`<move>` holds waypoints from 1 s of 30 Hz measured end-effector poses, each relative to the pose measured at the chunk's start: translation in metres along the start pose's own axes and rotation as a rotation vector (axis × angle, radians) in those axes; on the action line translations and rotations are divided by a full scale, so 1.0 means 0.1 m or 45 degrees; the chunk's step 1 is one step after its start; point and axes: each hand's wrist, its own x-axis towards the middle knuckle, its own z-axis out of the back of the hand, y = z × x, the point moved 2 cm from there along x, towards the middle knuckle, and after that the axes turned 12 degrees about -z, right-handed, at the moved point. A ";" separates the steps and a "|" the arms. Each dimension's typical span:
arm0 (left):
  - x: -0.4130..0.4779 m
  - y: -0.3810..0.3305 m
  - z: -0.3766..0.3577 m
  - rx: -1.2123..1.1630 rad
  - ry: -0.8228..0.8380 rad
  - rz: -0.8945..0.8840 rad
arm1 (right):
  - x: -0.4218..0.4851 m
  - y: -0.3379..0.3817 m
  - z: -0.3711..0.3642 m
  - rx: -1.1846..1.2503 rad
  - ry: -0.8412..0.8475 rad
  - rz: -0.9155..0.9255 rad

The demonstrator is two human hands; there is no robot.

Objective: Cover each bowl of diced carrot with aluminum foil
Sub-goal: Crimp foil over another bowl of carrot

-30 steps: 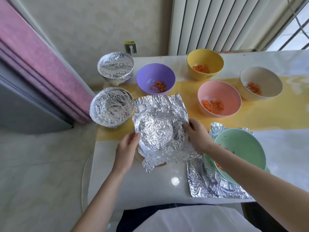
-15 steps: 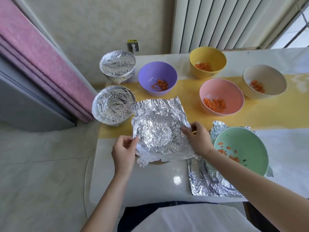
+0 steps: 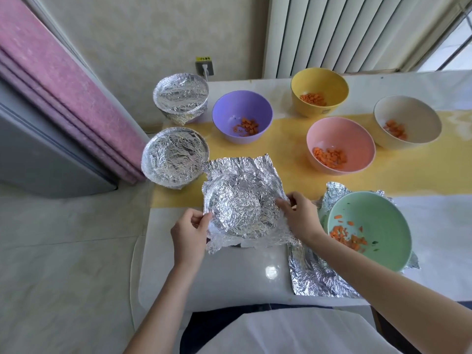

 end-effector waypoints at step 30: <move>-0.06 -0.08 -0.28 0.853 0.594 -0.567 | 0.00 0.56 -0.03 -0.660 -0.299 0.789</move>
